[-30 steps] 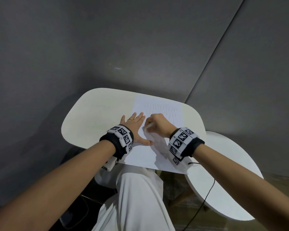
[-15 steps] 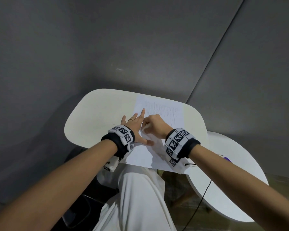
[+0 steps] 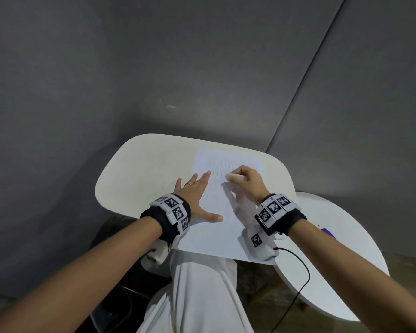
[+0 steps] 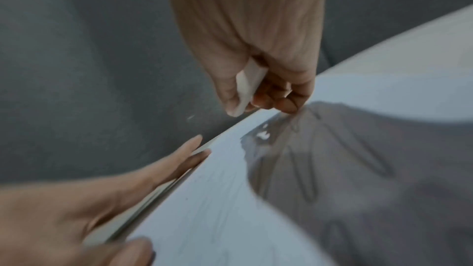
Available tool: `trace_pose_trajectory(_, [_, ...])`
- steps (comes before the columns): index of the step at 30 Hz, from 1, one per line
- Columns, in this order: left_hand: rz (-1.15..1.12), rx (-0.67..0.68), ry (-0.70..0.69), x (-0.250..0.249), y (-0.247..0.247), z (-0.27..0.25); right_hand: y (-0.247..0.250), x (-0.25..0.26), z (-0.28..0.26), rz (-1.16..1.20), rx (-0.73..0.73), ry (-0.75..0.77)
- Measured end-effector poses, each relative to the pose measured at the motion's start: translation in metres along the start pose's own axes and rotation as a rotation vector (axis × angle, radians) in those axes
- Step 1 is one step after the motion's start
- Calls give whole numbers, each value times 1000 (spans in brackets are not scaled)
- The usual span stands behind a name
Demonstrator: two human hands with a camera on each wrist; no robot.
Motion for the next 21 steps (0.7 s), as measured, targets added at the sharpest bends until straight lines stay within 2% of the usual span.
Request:
trace_pose_trajectory(2, [62, 17, -12, -2, -5, -6, 20, -28, -13, 97, -164, -104])
trace_pose_trajectory(4, [144, -7, -61, -15, -11, -11, 22, -43, -22, 154, -184, -129])
trace_pose_trajectory(6, [170, 12, -204, -44, -21, -24, 23, -45, -28, 193, -189, -121])
trace_pose_trajectory(8, [181, 128, -375, -70, -40, -42, 23, -46, -29, 202, -191, -107])
trace_pose_trajectory(9, [185, 158, -399, -72, -45, -48, 23, -46, -29, 203, -190, -103])
trace_pose_trajectory(10, [169, 148, -338, -65, -43, -45, 23, -46, -28, 205, -183, -103])
trace_pose_trajectory(11, [133, 100, -183, -48, -36, -36, 22, -46, -28, 206, -170, -102])
trace_pose_trajectory(13, [75, 10, 235, -2, -19, -27, 22, -44, -29, 207, -148, -101])
trace_pose_trajectory(14, [88, -6, 331, 8, -15, -29, 21, -43, -29, 207, -145, -99])
trace_pose_trajectory(15, [129, -39, 279, 3, -13, -31, 22, -41, -30, 206, -144, -94])
trace_pose_trajectory(16, [166, -57, 118, -13, -15, -33, 22, -41, -30, 204, -148, -90])
trace_pose_trajectory(18, [177, 49, -208, -43, -28, -49, 23, -41, -29, 191, -145, -80])
trace_pose_trajectory(19, [182, 91, -234, -42, -35, -53, 23, -41, -29, 185, -134, -75])
trace_pose_trajectory(20, [184, 78, -141, -31, -34, -47, 22, -41, -29, 187, -123, -75])
trace_pose_trajectory(21, [183, 35, 31, -11, -26, -39, 21, -40, -30, 194, -118, -78])
Point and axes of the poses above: each hand's wrist, its own z-axis towards the middle knuckle, its own y-axis out of the back of the hand, x = y × z, the point moved 10 cm from there along z, towards the middle knuckle, and after that the axes turned 13 degrees about y, right-handed, at the moved point
